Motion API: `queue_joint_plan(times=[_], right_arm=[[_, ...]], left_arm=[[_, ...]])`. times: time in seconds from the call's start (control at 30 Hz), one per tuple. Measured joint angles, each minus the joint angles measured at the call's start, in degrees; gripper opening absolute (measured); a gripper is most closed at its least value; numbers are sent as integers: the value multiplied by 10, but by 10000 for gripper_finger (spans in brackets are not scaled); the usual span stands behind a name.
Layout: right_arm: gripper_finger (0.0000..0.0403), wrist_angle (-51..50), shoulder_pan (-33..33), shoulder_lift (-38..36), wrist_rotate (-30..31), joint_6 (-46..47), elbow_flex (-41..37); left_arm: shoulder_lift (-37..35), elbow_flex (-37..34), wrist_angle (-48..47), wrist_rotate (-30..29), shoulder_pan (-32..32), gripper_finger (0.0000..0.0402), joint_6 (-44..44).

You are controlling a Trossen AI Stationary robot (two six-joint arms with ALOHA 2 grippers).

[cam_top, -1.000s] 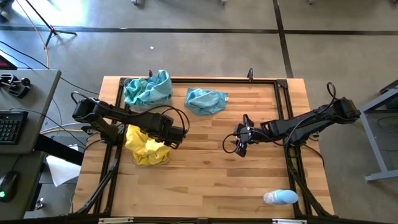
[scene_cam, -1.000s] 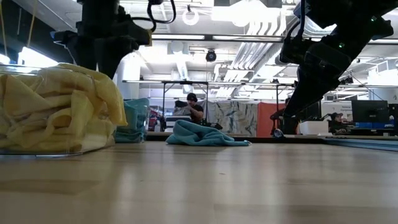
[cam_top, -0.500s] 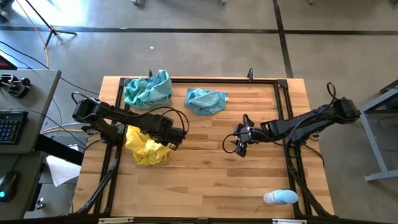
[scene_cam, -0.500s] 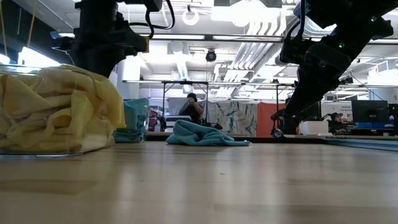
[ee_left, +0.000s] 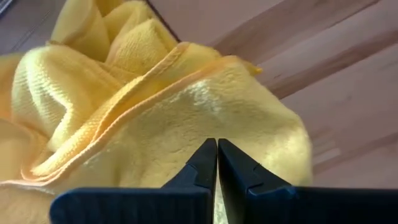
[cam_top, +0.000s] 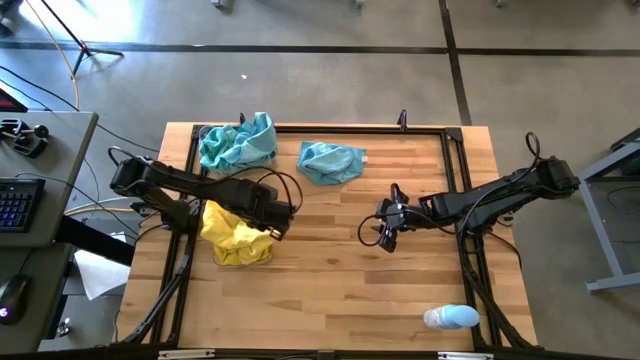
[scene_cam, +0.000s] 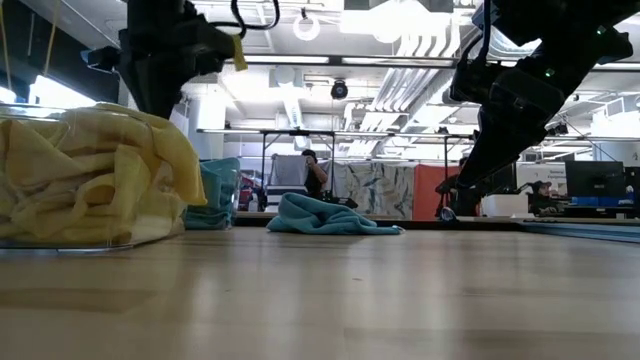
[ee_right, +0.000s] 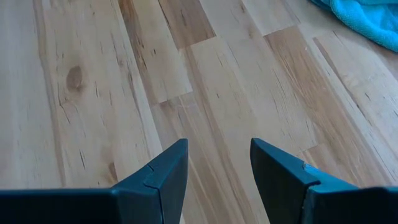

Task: Sort microfiber towel by color & place in baskets
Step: Put the yellow microfiber cloth into the bottom transparent bin

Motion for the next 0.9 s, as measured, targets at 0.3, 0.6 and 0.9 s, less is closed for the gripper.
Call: queue_joint_plan(times=[0.3,0.6,0.9], right_arm=[[169,0,0,0,10,0,0],[169,0,0,0,11,31,0],[169,0,0,0,12,132,0]], left_arm=[[-5,8,29,-2,0,15,93],[-5,8,48,6,5,94,164],[-5,73,47,-13,-25,112,263]])
